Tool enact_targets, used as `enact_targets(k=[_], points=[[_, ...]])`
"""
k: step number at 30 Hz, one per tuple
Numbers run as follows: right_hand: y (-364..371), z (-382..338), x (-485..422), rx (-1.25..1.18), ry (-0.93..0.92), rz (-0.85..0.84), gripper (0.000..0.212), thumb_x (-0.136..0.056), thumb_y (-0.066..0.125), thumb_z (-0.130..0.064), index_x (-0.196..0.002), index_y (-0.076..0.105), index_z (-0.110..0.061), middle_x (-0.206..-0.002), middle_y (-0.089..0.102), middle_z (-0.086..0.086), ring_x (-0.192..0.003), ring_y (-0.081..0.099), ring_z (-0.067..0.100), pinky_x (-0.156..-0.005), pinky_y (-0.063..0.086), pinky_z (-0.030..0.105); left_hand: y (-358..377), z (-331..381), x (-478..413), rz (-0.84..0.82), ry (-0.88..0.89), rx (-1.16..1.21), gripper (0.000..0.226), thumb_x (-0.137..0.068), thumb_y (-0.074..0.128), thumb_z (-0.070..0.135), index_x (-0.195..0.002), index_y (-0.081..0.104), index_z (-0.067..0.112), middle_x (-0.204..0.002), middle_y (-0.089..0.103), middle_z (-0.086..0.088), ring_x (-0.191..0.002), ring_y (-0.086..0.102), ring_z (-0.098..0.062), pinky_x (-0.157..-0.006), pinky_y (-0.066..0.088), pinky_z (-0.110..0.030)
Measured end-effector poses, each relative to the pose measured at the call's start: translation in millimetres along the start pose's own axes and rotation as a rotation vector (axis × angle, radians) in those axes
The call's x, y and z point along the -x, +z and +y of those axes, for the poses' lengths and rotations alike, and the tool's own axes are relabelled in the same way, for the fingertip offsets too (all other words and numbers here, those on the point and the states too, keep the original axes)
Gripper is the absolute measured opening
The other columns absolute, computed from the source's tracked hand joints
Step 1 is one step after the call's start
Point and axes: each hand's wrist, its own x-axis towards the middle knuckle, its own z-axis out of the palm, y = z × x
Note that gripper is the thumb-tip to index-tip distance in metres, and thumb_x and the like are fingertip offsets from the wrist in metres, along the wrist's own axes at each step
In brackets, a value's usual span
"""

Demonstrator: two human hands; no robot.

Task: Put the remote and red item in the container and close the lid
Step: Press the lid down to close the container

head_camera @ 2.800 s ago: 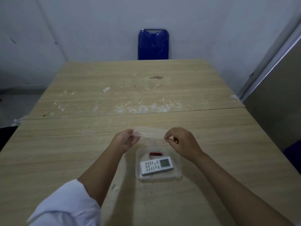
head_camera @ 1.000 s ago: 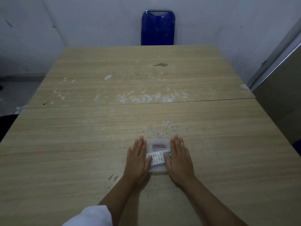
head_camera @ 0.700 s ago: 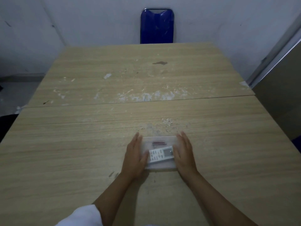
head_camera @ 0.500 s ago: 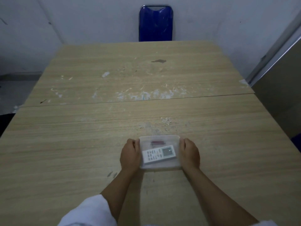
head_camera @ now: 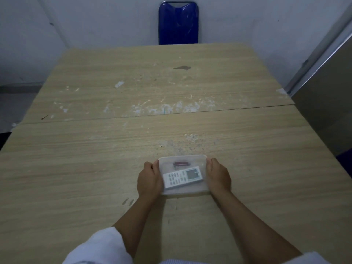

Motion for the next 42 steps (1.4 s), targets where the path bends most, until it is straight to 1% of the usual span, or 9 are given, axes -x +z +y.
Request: enact_targets(k=[6, 14, 16, 18, 21, 24, 31, 36, 42], points=[[-4.2, 6.9, 10.4, -0.161, 0.023, -0.010, 0.035, -0.094, 0.042, -0.033, -0.068, 0.050, -0.011, -0.078, 0.065, 0.015, -0.071, 0.058, 0.029, -0.065, 0.049, 0.037, -11.8, -8.7, 14.6, -0.096, -0.010, 0.048, 0.028, -0.091, 0.051, 0.031, -0.079, 0.057, 0.006, -0.070, 0.057, -0.003, -0.067, 0.054, -0.021, -0.057, 0.039, -0.029], [-24.3, 11.0, -14.5, -0.250, 0.038, -0.012, 0.025, -0.085, 0.051, -0.016, -0.071, 0.059, 0.003, -0.077, 0.066, 0.022, -0.074, 0.061, 0.035, -0.064, 0.048, 0.040, -8.0, 21.3, 20.2, -0.170, 0.020, 0.111, 0.012, -0.090, 0.049, 0.012, -0.081, 0.056, 0.007, -0.070, 0.053, 0.001, -0.067, 0.051, -0.018, -0.054, 0.037, -0.021], [-36.8, 17.1, -30.9, -0.271, 0.044, 0.004, 0.022, -0.082, 0.051, -0.011, -0.068, 0.057, 0.005, -0.077, 0.064, 0.025, -0.073, 0.060, 0.037, -0.059, 0.040, 0.036, 1.5, 40.9, 16.7, -0.190, 0.023, 0.122, 0.012, -0.088, 0.049, 0.009, -0.085, 0.059, 0.005, -0.075, 0.057, -0.003, -0.074, 0.056, -0.022, -0.059, 0.046, -0.029], [-48.9, 23.8, -50.3, -0.289, 0.066, 0.020, 0.020, -0.078, 0.050, -0.009, -0.066, 0.055, 0.006, -0.078, 0.063, 0.028, -0.072, 0.060, 0.039, -0.057, 0.035, 0.033, 13.2, 62.7, 12.1, -0.212, 0.027, 0.144, 0.013, -0.086, 0.050, 0.008, -0.090, 0.062, 0.004, -0.083, 0.062, -0.008, -0.080, 0.061, -0.027, -0.072, 0.054, -0.042], [-74.0, 35.9, -87.1, -0.330, 0.089, 0.049, 0.020, -0.073, 0.046, -0.008, -0.072, 0.062, 0.004, -0.083, 0.066, 0.026, -0.075, 0.062, 0.040, -0.059, 0.044, 0.035, 39.8, 102.2, 3.7, -0.237, 0.042, 0.180, 0.022, -0.083, 0.051, 0.007, -0.100, 0.065, 0.003, -0.093, 0.067, -0.015, -0.088, 0.065, -0.033, -0.081, 0.057, -0.049], [-103.1, 50.7, -126.7, -0.338, 0.077, 0.080, 0.031, -0.075, 0.047, -0.003, -0.094, 0.071, 0.000, -0.096, 0.069, 0.021, -0.088, 0.064, 0.037, -0.076, 0.053, 0.040, 70.6, 142.1, -2.5, -0.255, 0.062, 0.246, 0.031, -0.081, 0.052, 0.004, -0.109, 0.065, 0.003, -0.096, 0.069, -0.021, -0.090, 0.066, -0.037, -0.081, 0.057, -0.051], [-153.2, 101.0, -212.0, -0.299, 0.083, 0.113, 0.035, -0.077, 0.045, 0.001, -0.104, 0.068, 0.001, -0.107, 0.067, 0.025, -0.096, 0.062, 0.038, -0.087, 0.054, 0.044, 146.3, 226.5, -8.1, -0.301, 0.155, 0.211, 0.037, -0.076, 0.050, -0.004, -0.106, 0.070, 0.006, -0.093, 0.074, -0.018, -0.084, 0.068, -0.033, -0.077, 0.057, -0.038], [-168.2, 135.8, -261.9, -0.271, 0.066, 0.087, 0.037, -0.080, 0.044, 0.000, -0.107, 0.069, -0.004, -0.106, 0.068, 0.021, -0.096, 0.062, 0.035, -0.084, 0.053, 0.039, 189.3, 266.0, -16.4, -0.298, 0.158, 0.189, 0.038, -0.076, 0.052, -0.004, -0.107, 0.070, 0.007, -0.096, 0.074, -0.015, -0.087, 0.067, -0.028, -0.069, 0.043, -0.022], [-165.0, 154.4, -298.4, -0.256, 0.068, 0.039, 0.037, -0.081, 0.043, -0.001, -0.107, 0.069, -0.007, -0.109, 0.066, 0.021, -0.099, 0.061, 0.033, -0.086, 0.048, 0.031, 214.8, 280.7, -26.5, -0.284, 0.145, 0.181, 0.038, -0.077, 0.055, -0.002, -0.111, 0.068, 0.007, -0.100, 0.073, -0.014, -0.089, 0.067, -0.027, -0.074, 0.044, -0.021]])
